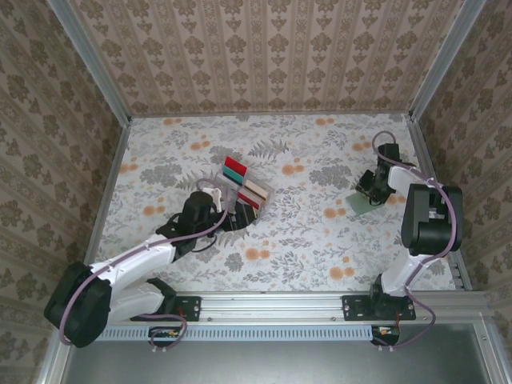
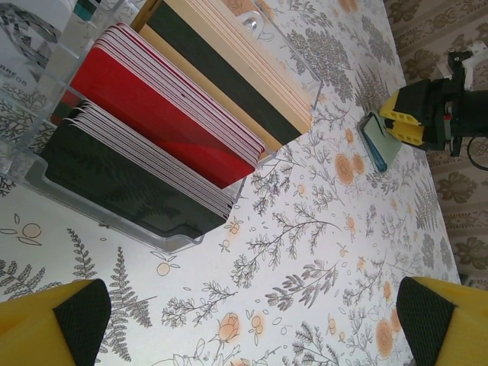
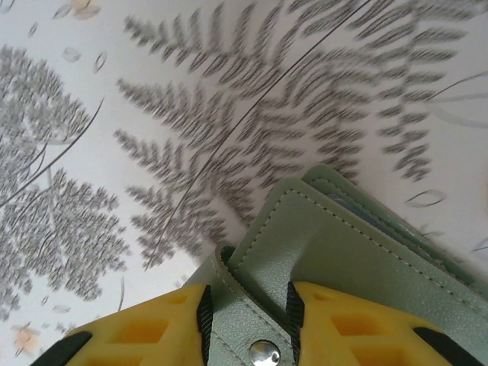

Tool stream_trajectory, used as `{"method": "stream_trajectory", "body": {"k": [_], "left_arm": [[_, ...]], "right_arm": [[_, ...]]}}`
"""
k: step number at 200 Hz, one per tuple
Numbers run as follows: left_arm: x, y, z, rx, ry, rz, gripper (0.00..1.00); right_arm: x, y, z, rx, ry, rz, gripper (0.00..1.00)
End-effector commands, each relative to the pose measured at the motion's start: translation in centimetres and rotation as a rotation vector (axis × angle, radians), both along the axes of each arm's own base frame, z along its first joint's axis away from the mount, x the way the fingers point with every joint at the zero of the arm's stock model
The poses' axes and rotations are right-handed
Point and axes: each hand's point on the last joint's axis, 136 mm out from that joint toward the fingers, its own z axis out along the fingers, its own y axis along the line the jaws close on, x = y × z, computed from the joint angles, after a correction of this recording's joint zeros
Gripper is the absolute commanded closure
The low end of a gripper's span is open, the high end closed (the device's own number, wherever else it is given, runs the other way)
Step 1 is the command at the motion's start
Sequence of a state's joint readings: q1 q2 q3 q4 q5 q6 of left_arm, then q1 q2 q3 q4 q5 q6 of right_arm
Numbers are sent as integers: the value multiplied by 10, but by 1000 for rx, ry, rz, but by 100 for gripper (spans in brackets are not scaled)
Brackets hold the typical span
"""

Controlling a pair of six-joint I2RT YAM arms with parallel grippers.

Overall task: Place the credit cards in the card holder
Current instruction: Move the card holder to the bottom-center of the table, then rotate the card holder at the bottom-center of the table.

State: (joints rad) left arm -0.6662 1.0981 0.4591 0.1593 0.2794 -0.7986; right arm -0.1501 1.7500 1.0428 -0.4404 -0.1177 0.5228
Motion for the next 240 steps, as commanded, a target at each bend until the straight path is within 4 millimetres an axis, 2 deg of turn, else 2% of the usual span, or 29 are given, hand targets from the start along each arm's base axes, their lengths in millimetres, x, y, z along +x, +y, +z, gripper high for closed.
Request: {"method": "stream_trajectory", "body": {"k": [1,16,38,50,62,70,83,93,107,123,143,159,180,198,211,235,240], "left_arm": [[0,3,6,23,-32,-5,0],[-1,3,11,22,-40,-7,0],[-1,4,19,18,-58,-8,0],[-1,5,22,17,-64,-10,0],[-2,4,24,14,-65,-14,0],[-3,3,26,8,-67,-20,0],[-5,2,28,-2,-66,-30,0],[-8,1,28,-7,-66,-40,0],[-10,0,28,-10,-65,-46,0],[-12,1,29,-11,-66,-50,0],[-13,0,29,-16,-68,-52,0],[-15,0,31,-19,-68,-59,0],[-16,-1,32,-22,-69,-64,0],[-18,-1,32,-24,-69,-67,0],[-19,-2,32,-25,-69,-72,0],[-21,-3,35,-28,-72,-86,0],[-22,-3,36,-29,-74,-90,0]], "right_arm": [[-37,41,-9,105,98,68,65],[-50,59,-6,135,94,62,64],[-75,105,-4,205,79,88,64],[-84,135,8,261,24,120,63],[-87,146,20,265,-18,147,62],[-89,142,34,235,-56,162,60],[-91,125,42,137,-73,172,59],[-92,108,43,57,-72,177,59],[-90,104,38,55,-68,217,61],[-87,112,32,90,-45,277,64],[-83,137,24,194,-13,349,73],[-85,155,20,229,-5,394,73],[-93,159,10,208,23,395,73],[-104,149,-4,166,75,359,73],[-115,130,-15,84,123,307,73],[-134,113,-17,33,131,220,72],[-135,112,-10,40,104,205,72]]}}
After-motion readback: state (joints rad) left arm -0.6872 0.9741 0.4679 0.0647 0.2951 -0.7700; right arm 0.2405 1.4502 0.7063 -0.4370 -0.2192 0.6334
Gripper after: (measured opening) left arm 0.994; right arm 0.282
